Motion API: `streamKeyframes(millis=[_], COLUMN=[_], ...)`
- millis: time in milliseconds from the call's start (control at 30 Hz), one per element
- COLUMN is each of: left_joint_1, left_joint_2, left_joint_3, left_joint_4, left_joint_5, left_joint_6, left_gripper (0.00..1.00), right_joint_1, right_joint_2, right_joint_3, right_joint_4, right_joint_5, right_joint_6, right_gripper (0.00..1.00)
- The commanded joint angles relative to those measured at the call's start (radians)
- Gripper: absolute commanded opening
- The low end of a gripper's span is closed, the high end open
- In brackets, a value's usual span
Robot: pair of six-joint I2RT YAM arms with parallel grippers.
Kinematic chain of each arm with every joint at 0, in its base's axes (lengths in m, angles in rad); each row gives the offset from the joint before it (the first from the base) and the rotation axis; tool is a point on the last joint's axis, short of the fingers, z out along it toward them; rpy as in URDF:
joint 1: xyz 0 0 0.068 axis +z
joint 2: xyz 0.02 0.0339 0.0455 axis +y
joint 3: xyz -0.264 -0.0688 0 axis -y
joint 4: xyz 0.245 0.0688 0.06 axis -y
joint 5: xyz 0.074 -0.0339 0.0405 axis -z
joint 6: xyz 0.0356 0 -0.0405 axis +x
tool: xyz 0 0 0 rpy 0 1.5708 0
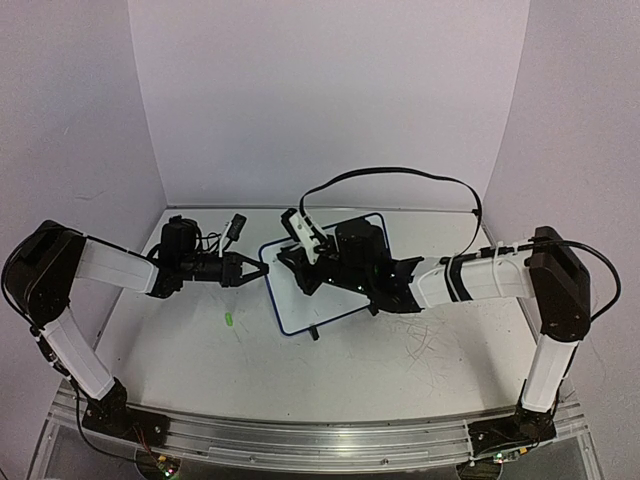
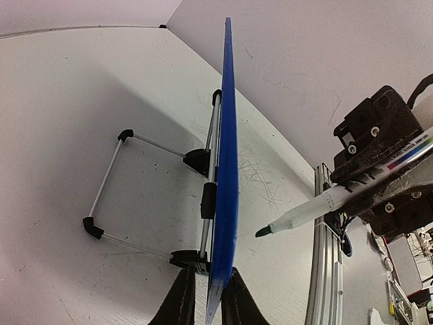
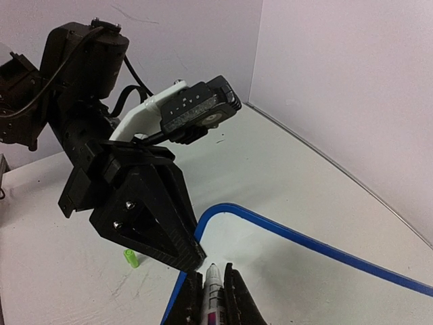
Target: Write a sentence on the whiteboard
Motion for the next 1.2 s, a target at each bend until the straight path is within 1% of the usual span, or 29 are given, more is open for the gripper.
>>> streamKeyframes(millis=[0, 133, 267, 667, 1167], left_joint_1=[0.006, 0.006, 0.005, 0.005, 0.004], left_joint_2=[0.003, 0.006, -0.001, -0.014, -0.028], left_joint_3=[0.032, 0.03, 0.022, 0.01, 0.008], left_joint_4=[0.013, 0.012, 0.012, 0.013, 0.012], left_joint_5=[0.003, -0.004, -0.019, -0.024, -0.021], left_joint_6=[0.018, 0.03, 0.043, 0.051, 0.051], left_gripper=[0.1, 0.04, 0.0, 0.0, 0.0], right_joint_1=[0.007, 0.01, 0.01, 0.011, 0.011], right_joint_2=[0.007, 0.016, 0.026, 0.04, 0.051], right_joint_3=[0.052, 0.054, 0.061, 0.073, 0.079], right_joint_4=[0.032, 0.03, 0.028, 0.023, 0.021], right_joint_5=[-0.016, -0.012, -0.001, -0.007, 0.023], right_joint_6=[0.013, 0.013, 0.015, 0.019, 0.02], right_gripper=[0.0, 0.0, 0.0, 0.0, 0.0])
